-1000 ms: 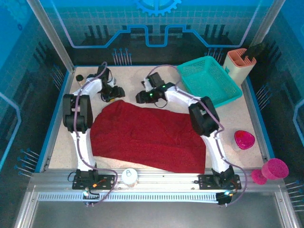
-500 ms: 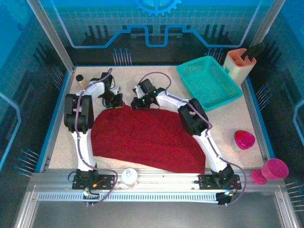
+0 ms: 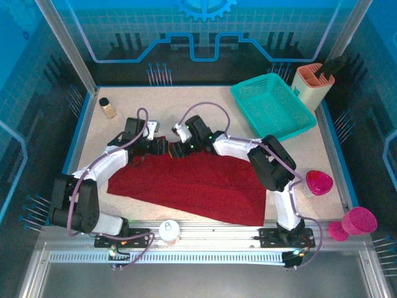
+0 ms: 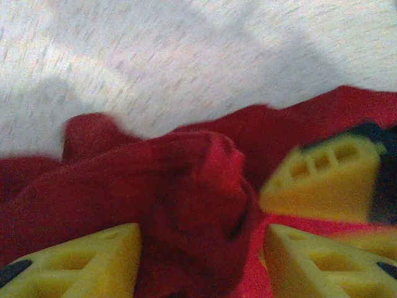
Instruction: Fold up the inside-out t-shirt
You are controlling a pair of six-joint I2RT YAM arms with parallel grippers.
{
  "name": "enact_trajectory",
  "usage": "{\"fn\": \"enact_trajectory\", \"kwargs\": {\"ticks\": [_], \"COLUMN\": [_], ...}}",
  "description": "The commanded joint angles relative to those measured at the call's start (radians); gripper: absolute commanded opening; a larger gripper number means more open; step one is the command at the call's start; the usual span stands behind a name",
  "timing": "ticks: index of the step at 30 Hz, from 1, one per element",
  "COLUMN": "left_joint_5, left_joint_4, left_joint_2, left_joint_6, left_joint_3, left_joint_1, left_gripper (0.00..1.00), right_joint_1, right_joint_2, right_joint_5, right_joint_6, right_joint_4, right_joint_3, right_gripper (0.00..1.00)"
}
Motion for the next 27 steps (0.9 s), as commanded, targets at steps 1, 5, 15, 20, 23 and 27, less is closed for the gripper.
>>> {"fn": "enact_trajectory", "kwargs": {"ticks": [1,5,15,20,23,27], "left_joint_5": [-0.013,0.040,0.174,0.302,0.312,0.321], "left_joint_4": [-0.025,-0.063,-0.239,-0.220,-0.217,-0.256], "left_joint_2": [-0.018,-0.023,0.290,0.322,0.298,0.282], "left_joint_6": [-0.121,-0.314,-0.257,-0.261,-0.250,-0.223], "left_joint_3": [0.018,0.095,0.385,0.359,0.319,0.306], "left_joint_1": [0.029,0.121,0.177,0.174,0.167,0.176], "left_gripper": [0.56,0.59,0.59,0.57,0.55,0.17], "right_joint_1": [-0.018,-0.104,-0.132,-0.091,-0.073,-0.051], "right_joint_2": [-0.029,0.003,0.264,0.267,0.255,0.219], "right_joint_5": [-0.023,-0.119,-0.231,-0.332,-0.380,-0.444], "right_joint_6": [0.033,0.091,0.100,0.101,0.104,0.066], "right_joint_4": [0.074,0.036,-0.179,-0.158,-0.140,-0.106], "right_joint_3": [-0.060,0.067,0.488,0.459,0.426,0.406], "right_gripper": [0.40,0.41,0.45,0.45,0.38,0.00]}}
